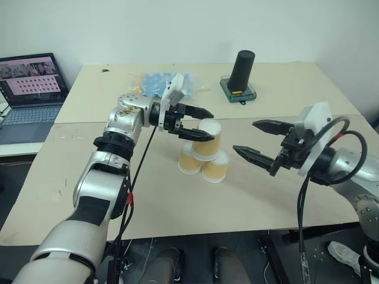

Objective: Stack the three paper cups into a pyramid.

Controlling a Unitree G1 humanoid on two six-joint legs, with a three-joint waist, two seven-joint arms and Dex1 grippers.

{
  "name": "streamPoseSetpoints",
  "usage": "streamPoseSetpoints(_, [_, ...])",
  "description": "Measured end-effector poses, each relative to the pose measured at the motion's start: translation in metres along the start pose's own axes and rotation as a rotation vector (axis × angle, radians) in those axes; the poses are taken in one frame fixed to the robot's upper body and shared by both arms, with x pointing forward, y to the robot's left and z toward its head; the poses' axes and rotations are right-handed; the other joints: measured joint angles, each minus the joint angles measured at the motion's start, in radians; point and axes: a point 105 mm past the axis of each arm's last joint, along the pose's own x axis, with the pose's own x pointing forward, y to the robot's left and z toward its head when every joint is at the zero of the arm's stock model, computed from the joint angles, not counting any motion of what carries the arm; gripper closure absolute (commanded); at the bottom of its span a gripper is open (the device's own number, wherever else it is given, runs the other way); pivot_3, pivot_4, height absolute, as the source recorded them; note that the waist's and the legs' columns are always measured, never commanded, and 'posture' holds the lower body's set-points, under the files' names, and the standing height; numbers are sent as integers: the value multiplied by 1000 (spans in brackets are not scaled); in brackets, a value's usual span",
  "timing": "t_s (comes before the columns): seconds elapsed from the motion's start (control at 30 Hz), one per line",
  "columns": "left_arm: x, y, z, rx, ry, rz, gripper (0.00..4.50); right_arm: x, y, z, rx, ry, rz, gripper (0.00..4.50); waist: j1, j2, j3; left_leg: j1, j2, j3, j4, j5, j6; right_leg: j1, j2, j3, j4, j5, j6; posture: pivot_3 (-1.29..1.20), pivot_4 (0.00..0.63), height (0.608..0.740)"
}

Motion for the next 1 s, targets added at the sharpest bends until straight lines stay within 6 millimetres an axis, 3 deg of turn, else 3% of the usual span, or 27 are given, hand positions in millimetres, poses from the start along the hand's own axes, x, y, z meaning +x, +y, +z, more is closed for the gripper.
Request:
streamPoseSetpoints(0.8, [-43, -4, 37, 4, -121, 176, 29, 3, -10, -4, 8, 16, 21, 0, -1, 0, 0, 0, 0, 0, 1, 0, -1, 0, 1, 0, 1, 0, 0, 0, 150, 740])
streamPoseSetpoints(0.93, [-54, 3, 41, -6, -178, 276, 29, 4, -11, -2, -4, 10, 31, 0, -1, 0, 0, 0, 0, 0, 1, 0, -1, -1, 1, 0, 1, 0, 0, 0, 150, 740])
streamPoseSetpoints(1.0, [-71, 14, 49, -1, -246, 422, 29, 4, -12, -4, -4, 16, 27, 0, -2, 0, 0, 0, 0, 0, 1, 0, -1, -1, 1, 0, 1, 0, 0, 0, 150, 740])
